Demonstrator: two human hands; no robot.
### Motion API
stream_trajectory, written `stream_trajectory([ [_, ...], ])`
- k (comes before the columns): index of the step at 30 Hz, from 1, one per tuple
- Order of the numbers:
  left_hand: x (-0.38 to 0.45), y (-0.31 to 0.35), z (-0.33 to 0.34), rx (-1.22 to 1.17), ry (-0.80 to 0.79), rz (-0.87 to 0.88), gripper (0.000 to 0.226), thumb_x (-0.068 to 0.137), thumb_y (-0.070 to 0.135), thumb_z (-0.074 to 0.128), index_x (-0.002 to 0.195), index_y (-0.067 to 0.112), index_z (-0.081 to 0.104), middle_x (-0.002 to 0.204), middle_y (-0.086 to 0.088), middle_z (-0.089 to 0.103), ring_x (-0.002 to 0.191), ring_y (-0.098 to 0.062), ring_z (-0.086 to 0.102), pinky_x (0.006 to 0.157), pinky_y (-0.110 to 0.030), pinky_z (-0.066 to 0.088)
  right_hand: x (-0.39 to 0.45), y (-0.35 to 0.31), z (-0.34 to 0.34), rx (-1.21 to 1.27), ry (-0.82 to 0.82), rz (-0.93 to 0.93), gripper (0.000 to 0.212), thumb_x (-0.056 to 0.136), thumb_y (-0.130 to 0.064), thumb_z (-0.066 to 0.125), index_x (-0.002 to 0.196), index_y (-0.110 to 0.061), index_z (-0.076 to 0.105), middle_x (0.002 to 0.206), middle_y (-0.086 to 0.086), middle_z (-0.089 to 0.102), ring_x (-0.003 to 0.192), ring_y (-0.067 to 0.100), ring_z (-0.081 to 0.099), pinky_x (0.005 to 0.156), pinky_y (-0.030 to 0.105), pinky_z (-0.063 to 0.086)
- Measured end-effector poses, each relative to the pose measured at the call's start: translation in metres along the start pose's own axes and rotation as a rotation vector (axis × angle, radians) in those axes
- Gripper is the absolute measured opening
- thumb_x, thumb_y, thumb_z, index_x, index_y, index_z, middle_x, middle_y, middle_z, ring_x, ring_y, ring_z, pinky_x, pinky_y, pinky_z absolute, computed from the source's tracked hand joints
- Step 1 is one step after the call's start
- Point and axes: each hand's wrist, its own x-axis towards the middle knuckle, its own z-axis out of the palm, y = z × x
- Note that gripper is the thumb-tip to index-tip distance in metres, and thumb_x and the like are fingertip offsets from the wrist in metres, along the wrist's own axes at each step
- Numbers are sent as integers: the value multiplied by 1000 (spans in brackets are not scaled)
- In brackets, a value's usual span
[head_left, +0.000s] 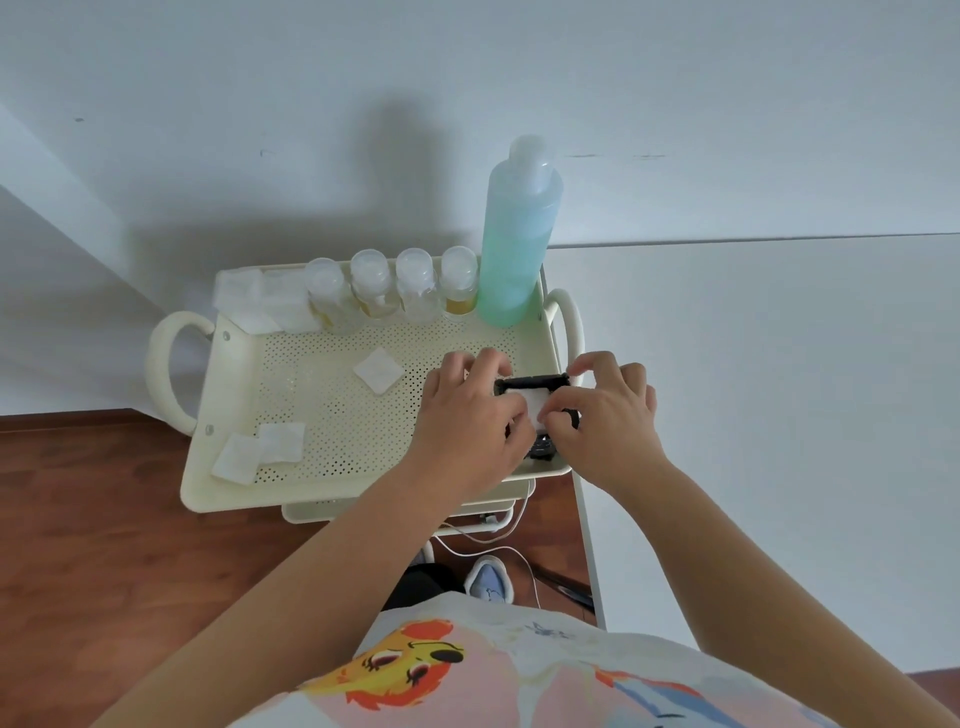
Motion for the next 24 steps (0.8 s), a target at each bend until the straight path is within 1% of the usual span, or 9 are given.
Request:
stream_trajectory([
  [5, -1, -5, -1, 124, -141, 108, 45, 87, 61, 43, 79, 29, 74, 131, 5, 46, 122, -28, 30, 98, -42, 19, -1, 0, 1, -63, -107, -53, 33, 82, -25, 42, 76, -39, 71, 129, -11, 37, 102, 17, 22, 83, 32, 20],
  [7, -2, -7, -1, 110, -174, 110, 45, 89, 60, 40, 86, 31, 74, 138, 7, 41, 128, -28, 24, 102, -43, 15, -1, -1, -1, -26, -100, -58, 36, 81, -26, 39, 78, -39, 72, 127, -12, 38, 102, 17, 24, 83, 31, 20],
  [9, -2, -11, -5, 14, -144, 83, 38, 92, 54, 41, 90, 34, 73, 138, 8, 43, 128, -27, 25, 102, -44, 19, 3, -4, -5, 52, -45, -50, 39, 79, -27, 35, 80, -39, 72, 120, -14, 42, 102, 17, 26, 83, 29, 19],
  [12, -3, -31, -15, -177, 17, -88, 30, 92, 47, 42, 96, 35, 69, 124, 10, 50, 118, -19, 31, 91, -37, 28, 22, -12, -12, 189, 32, -30, 36, 78, -17, 41, 81, -33, 72, 104, -15, 47, 98, 17, 32, 85, 28, 22],
  [15, -13, -77, -20, -206, 70, -320, 24, 89, 40, 45, 100, 36, 66, 117, 12, 49, 111, -15, 28, 88, -32, 26, 48, -32, -17, 290, -26, -93, 32, 80, -4, 48, 82, -25, 72, 88, -10, 54, 89, 16, 41, 83, 28, 35],
  [17, -29, -118, -19, -99, -36, -459, 23, 88, 36, 50, 106, 35, 64, 121, 8, 48, 114, -23, 31, 90, -33, 30, 66, -54, -13, 314, -88, -165, 28, 84, -7, 50, 82, -24, 72, 83, -9, 55, 81, 12, 46, 75, 26, 36],
  [19, -48, -158, -16, 0, -180, -576, 27, 89, 32, 53, 115, 30, 62, 127, 0, 47, 117, -30, 35, 95, -38, 35, 83, -78, 2, 272, -196, -229, 25, 87, -14, 49, 88, -25, 71, 90, -5, 61, 79, 12, 52, 72, 28, 40],
  [21, -64, -188, -12, -45, -328, -711, 36, 91, 24, 53, 127, 21, 58, 134, -7, 43, 121, -33, 38, 100, -41, 35, 98, -101, 25, 142, -349, -279, 25, 89, -20, 48, 102, -24, 69, 107, 1, 63, 89, 17, 59, 79, 34, 50],
  [24, -80, -208, -8, -53, -550, -843, 50, 92, 20, 47, 142, 21, 44, 143, -10, 34, 122, -32, 47, 101, -40, 41, 111, -133, 67, -93, -520, -319, 38, 91, -25, 49, 128, -25, 57, 131, 4, 52, 117, 27, 52, 96, 43, 46],
])
